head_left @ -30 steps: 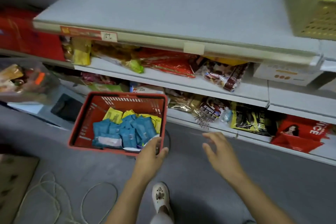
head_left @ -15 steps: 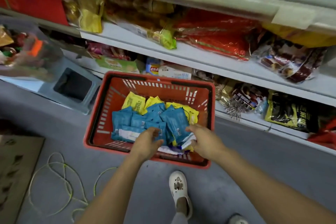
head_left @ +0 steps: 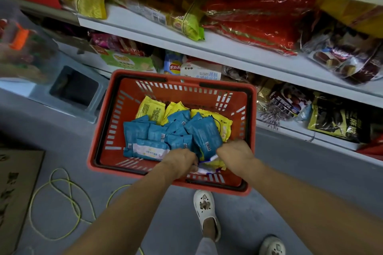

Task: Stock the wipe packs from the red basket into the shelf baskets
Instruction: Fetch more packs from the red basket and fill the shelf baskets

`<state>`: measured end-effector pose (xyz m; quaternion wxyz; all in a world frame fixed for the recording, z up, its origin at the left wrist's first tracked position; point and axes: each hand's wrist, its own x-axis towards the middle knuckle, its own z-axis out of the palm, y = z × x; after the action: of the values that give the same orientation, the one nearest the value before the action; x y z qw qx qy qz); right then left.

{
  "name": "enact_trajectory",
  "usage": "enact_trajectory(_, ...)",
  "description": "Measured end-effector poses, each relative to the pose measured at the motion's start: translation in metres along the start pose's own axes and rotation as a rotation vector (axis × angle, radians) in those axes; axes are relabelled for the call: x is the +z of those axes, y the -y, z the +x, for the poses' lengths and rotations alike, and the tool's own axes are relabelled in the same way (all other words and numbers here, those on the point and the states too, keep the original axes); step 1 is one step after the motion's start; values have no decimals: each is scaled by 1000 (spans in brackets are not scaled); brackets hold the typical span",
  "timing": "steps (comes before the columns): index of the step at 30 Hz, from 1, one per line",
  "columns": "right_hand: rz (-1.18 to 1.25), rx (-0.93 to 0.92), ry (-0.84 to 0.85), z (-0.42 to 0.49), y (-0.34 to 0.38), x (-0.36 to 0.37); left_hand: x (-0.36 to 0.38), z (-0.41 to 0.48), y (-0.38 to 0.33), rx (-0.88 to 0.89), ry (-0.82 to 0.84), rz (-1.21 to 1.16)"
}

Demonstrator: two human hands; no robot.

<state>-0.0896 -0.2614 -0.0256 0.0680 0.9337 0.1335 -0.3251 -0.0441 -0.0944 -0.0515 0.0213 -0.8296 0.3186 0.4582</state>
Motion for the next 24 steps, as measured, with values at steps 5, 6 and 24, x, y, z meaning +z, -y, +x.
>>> enact_trajectory(5, 175, 59, -241, -17, -7, -13, -5, -6, -1, 10, -131, -155)
enact_trajectory(6, 256, 87, -280, -25, -11, -15, -5, -11, 2, 0, -182, -296)
enact_trajectory(24, 1580, 251, -648, -260, -121, -4, -49, -111, -250, -13, -545, -1755)
